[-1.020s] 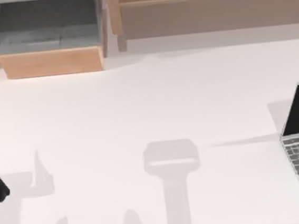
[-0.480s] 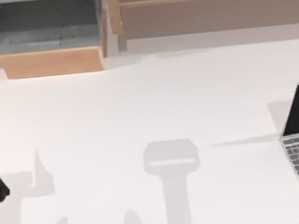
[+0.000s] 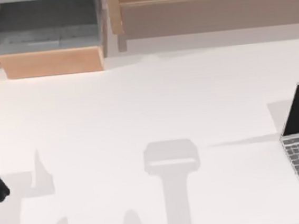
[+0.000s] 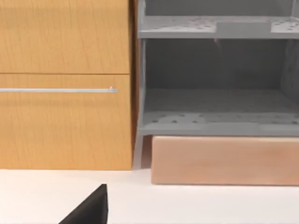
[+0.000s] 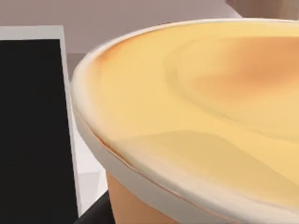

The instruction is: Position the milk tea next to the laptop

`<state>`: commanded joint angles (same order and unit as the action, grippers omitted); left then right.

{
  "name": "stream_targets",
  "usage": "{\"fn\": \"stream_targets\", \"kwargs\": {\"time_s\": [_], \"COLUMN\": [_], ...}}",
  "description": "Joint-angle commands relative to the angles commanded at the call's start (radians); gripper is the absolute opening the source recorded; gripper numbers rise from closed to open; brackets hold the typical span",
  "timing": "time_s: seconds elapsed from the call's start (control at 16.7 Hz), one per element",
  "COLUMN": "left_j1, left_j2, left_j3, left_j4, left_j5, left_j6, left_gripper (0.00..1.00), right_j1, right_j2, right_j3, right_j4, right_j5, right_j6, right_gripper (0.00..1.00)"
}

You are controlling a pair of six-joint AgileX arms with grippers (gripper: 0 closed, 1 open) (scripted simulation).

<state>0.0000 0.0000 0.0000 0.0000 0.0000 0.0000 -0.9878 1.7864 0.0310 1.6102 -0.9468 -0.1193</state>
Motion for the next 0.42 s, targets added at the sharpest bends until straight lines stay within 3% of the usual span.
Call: {"fn": "stream_targets", "kwargs": {"time_s": [0.12,0.42], "left_j1": [0.000,0.000], "left_j2": [0.000,0.000], "left_j3": [0.000,0.000], "left_j4": [0.000,0.000], "left_j5": [0.000,0.000], "left_j6": [0.000,0.000], "left_gripper": [1.00,1.00], "right_j1": [0.000,0.000], "right_j2": [0.000,0.000], "right_j3": [0.000,0.000], "right_j4": [0.000,0.000], "right_j5": [0.000,0.000], "right_j6": [0.000,0.000], "right_gripper": [1.00,1.00]}}
